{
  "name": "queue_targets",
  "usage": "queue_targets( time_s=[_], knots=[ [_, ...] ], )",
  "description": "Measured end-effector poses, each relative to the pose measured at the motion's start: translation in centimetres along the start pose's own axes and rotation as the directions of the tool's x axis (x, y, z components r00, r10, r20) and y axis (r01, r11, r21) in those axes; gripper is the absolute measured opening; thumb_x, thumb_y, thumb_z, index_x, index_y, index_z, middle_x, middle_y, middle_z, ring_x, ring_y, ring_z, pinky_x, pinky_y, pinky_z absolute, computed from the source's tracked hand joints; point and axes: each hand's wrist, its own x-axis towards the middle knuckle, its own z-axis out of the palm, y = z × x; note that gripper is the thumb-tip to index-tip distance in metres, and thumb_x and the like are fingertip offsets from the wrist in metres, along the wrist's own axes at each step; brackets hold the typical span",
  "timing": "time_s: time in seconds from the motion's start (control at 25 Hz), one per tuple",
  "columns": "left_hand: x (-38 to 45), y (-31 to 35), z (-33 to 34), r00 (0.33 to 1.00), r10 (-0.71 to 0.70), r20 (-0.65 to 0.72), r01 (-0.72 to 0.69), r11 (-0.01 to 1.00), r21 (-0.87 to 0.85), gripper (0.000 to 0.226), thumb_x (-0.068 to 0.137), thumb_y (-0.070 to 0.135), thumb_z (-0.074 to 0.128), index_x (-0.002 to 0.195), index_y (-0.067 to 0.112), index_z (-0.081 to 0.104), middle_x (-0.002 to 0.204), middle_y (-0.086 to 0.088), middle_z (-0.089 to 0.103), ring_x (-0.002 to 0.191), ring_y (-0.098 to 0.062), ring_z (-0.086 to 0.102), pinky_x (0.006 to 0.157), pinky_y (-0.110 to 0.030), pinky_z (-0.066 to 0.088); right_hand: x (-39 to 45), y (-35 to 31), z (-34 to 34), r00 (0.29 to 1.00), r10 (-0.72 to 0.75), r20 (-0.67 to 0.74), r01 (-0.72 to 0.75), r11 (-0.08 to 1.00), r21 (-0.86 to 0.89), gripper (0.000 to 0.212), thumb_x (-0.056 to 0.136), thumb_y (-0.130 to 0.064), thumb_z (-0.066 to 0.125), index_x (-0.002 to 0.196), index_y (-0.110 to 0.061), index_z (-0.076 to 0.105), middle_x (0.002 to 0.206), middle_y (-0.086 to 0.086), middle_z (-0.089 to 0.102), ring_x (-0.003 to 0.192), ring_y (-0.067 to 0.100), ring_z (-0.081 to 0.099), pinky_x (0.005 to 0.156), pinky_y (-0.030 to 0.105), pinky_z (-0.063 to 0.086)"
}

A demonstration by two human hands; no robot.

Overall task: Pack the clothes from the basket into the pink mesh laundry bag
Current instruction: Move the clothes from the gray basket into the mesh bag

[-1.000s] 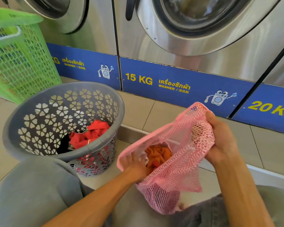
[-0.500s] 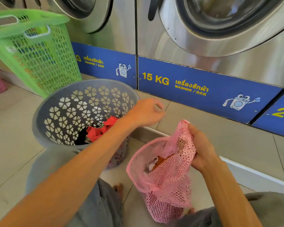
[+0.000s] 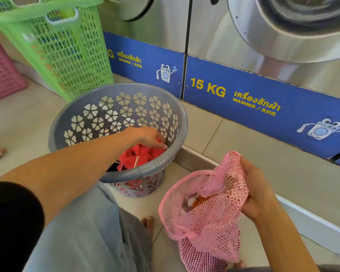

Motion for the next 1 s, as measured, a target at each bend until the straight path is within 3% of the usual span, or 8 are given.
queue_targets(
  time_s=[0.12,0.28,0.4,0.56,0.68,0.8,0.88,1.0],
  knots=[
    [3.5,-1.9,3.8,0.966,-0.103,0.237,0.062,0.983,0.176,0.097,0.071,0.077,0.05,0.155,0.04,0.018,0.159,-0.001,0.026,0.143,-0.037,0.03,0.116,-0.05,0.03,0.0,-0.4,0.0,0.999,-0.028,-0.029,0.027,0.999,-0.034,0.031,0.101,-0.037,0.053,0.092,-0.008,0.063,0.063,0.011,0.07,0.053,0.024,0.07,0.071,0.045,0.052],
    [6.8,-3.3,9.2,0.946,-0.201,0.253,0.158,0.971,0.18,0.069,0.098,0.056,0.039,0.152,0.049,-0.004,0.165,-0.012,-0.008,0.148,-0.045,0.012,0.117,-0.058,0.022,1.0,-0.4,0.2,0.997,-0.057,-0.047,0.053,0.996,-0.069,0.037,0.1,-0.041,0.052,0.104,-0.008,0.068,0.077,0.013,0.076,0.062,0.025,0.075,0.071,0.042,0.053],
    [6.4,-4.8,9.4,0.951,-0.23,0.208,0.163,0.941,0.296,0.078,0.098,0.043,0.051,0.157,0.035,0.001,0.157,-0.017,0.025,0.136,-0.038,0.039,0.111,-0.044,0.037,1.8,-0.2,0.5,0.997,-0.055,-0.051,0.048,0.992,-0.119,0.042,0.097,-0.044,0.056,0.106,-0.006,0.072,0.091,0.017,0.078,0.071,0.029,0.076,0.068,0.041,0.057],
    [4.8,-5.2,8.3,0.977,-0.152,0.15,0.094,0.937,0.335,0.058,0.087,0.047,0.064,0.135,0.017,0.054,0.126,-0.006,0.063,0.114,-0.027,0.059,0.098,-0.035,0.05,1.5,-0.2,0.8,0.999,-0.03,-0.032,0.026,0.994,-0.108,0.046,0.098,-0.047,0.054,0.107,-0.005,0.071,0.096,0.021,0.078,0.073,0.033,0.077,0.06,0.039,0.058],
    [2.9,-3.7,4.6,0.984,-0.175,-0.04,0.178,0.98,0.089,0.06,0.071,0.056,0.072,0.118,0.019,0.064,0.114,-0.005,0.068,0.103,-0.027,0.064,0.089,-0.035,0.054,1.0,-0.2,1.1,0.999,-0.041,-0.014,0.04,0.996,-0.074,0.048,0.097,-0.047,0.054,0.113,-0.004,0.07,0.106,0.021,0.075,0.083,0.036,0.073,0.057,0.04,0.061],
    [-0.4,-2.8,-1.0,0.935,-0.225,-0.274,0.153,0.953,-0.262,0.041,0.058,0.04,0.074,0.094,0.021,0.071,0.092,-0.004,0.073,0.087,-0.023,0.067,0.077,-0.034,0.056,0.4,0.0,0.9,0.997,-0.069,-0.033,0.067,0.996,-0.062,0.049,0.097,-0.044,0.057,0.118,-0.002,0.069,0.099,0.021,0.073,0.085,0.034,0.068,0.07,0.042,0.059],
    [-3.5,-2.5,-4.2,0.869,-0.316,-0.381,0.065,0.836,-0.544,0.032,0.05,0.031,0.07,0.079,0.018,0.073,0.076,0.0,0.072,0.074,-0.02,0.065,0.067,-0.034,0.054,-0.3,-0.2,0.5,0.996,-0.082,-0.047,0.079,0.996,-0.052,0.044,0.099,-0.043,0.055,0.113,-0.005,0.069,0.091,0.018,0.077,0.081,0.033,0.07,0.068,0.041,0.057],
    [-8.6,-1.4,-7.2,0.812,-0.413,-0.412,-0.184,0.49,-0.852,0.029,0.049,0.018,0.067,0.077,0.018,0.072,0.076,-0.003,0.067,0.069,-0.021,0.059,0.062,-0.031,0.048,-1.3,-0.6,0.0,0.993,-0.1,-0.069,0.099,0.995,-0.017,0.043,0.099,-0.041,0.055,0.119,-0.005,0.067,0.104,0.022,0.076,0.083,0.034,0.071,0.067,0.041,0.058]
  ],
)
